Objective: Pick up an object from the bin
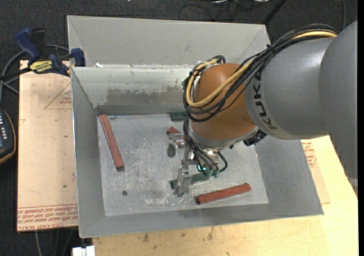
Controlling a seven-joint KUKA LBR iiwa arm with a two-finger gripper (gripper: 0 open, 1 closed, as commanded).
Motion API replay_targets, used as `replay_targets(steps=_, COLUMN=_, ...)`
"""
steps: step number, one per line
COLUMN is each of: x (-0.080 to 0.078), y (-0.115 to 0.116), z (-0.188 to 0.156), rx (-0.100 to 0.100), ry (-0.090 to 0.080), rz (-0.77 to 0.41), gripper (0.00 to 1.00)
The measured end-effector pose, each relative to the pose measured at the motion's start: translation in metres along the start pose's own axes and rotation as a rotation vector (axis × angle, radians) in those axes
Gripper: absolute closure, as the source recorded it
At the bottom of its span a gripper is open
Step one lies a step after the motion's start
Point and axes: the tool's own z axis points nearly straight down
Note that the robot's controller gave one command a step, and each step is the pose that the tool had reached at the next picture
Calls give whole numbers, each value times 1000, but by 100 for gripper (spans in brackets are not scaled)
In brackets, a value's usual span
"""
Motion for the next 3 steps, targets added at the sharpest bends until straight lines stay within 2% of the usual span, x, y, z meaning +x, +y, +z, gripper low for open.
replay_targets(steps=1, x=-11, y=-61, z=67, rx=3, ry=-2, rz=-91, gripper=0)
replay_targets(steps=2, x=-12, y=-57, z=64, rx=-1, ry=-7, rz=-95, gripper=100)
replay_targets(steps=3, x=-17, y=-79, z=-66, rx=2, ry=-18, rz=-235, gripper=100)
